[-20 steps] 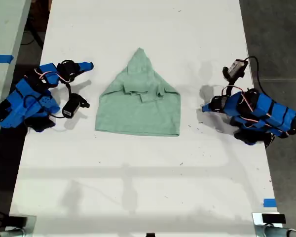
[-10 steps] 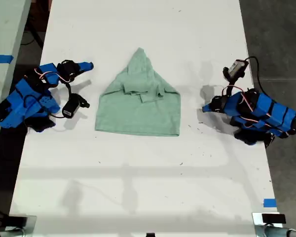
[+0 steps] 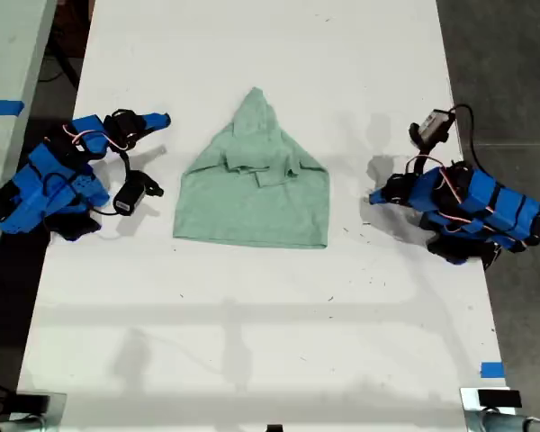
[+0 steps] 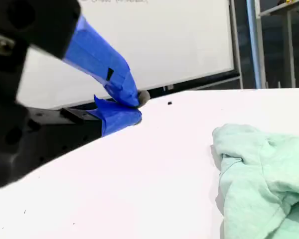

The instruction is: Fold t shirt

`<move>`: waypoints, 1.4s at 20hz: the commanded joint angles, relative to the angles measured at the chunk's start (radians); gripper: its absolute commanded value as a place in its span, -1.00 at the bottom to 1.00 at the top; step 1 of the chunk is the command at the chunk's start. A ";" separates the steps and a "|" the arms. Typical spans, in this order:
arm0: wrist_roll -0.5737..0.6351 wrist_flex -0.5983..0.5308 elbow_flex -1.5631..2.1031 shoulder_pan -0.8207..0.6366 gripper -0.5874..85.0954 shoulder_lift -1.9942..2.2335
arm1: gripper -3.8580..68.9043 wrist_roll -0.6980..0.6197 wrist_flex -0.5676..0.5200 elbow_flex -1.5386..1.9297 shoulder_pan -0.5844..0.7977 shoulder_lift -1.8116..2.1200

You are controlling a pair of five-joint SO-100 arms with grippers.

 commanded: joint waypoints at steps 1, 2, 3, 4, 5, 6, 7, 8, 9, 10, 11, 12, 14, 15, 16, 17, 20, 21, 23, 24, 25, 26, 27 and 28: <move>-0.014 0.002 0.040 -0.009 -0.99 0.012 | -0.89 0.009 0.006 0.034 0.002 0.011; -0.014 0.002 0.040 -0.011 -0.99 0.012 | -0.89 0.003 0.006 0.034 0.002 0.011; -0.014 0.002 0.040 -0.011 -0.99 0.012 | -0.89 0.000 0.006 0.034 0.003 0.011; -0.014 0.002 0.040 -0.011 -0.99 0.012 | -0.89 0.000 0.006 0.034 0.003 0.011; -0.014 0.002 0.040 -0.011 -0.99 0.012 | -0.89 0.000 0.006 0.034 0.002 0.011; -0.014 0.002 0.040 -0.011 -0.99 0.012 | -0.89 -0.002 0.006 0.034 0.002 0.011; -0.014 0.002 0.040 -0.011 -0.99 0.012 | -0.89 -0.002 0.006 0.034 0.002 0.011; -0.014 0.002 0.040 -0.011 -0.99 0.012 | -0.89 -0.003 0.006 0.034 0.002 0.011; -0.012 0.002 0.040 -0.012 -0.99 0.012 | -0.89 -0.005 0.006 0.034 0.003 0.011; -0.012 0.002 0.040 -0.012 -0.99 0.012 | -0.89 -0.006 0.005 0.034 0.006 0.011; -0.012 0.002 0.040 -0.012 -0.99 0.012 | -0.89 -0.006 0.005 0.034 0.008 0.011; -0.012 0.002 0.040 -0.012 -0.99 0.012 | -0.89 -0.006 0.005 0.034 0.008 0.011; -0.012 0.002 0.040 -0.011 -0.99 0.012 | -0.89 -0.005 0.005 0.034 0.003 0.011; -0.012 0.002 0.040 -0.011 -0.99 0.012 | -0.89 -0.005 0.005 0.034 0.003 0.011; -0.012 0.002 0.040 -0.011 -0.99 0.012 | -0.89 -0.005 0.005 0.034 0.003 0.011; -0.012 0.002 0.040 -0.011 -0.99 0.012 | -0.89 -0.005 0.005 0.034 0.003 0.011; -0.012 0.002 0.040 -0.012 -0.99 0.012 | -0.89 -0.002 0.005 0.034 0.003 0.011; -0.012 0.002 0.040 -0.012 -0.99 0.012 | -0.89 0.002 0.005 0.034 0.003 0.011; -0.012 0.002 0.040 -0.012 -0.99 0.012 | -0.89 0.006 0.005 0.034 0.000 0.011; -0.012 0.002 0.040 -0.012 -0.99 0.012 | -0.89 0.006 0.005 0.034 -0.002 0.011; -0.012 0.002 0.040 -0.012 -0.99 0.012 | -0.89 0.008 0.003 0.034 -0.003 0.011; -0.012 0.002 0.040 -0.012 -0.99 0.012 | -0.89 0.008 0.003 0.034 -0.005 0.011; -0.012 0.002 0.040 -0.012 -0.99 0.012 | -0.89 0.008 0.003 0.034 -0.005 0.011; -0.012 0.002 0.040 -0.012 -0.99 0.012 | -0.89 0.008 0.003 0.032 -0.005 0.011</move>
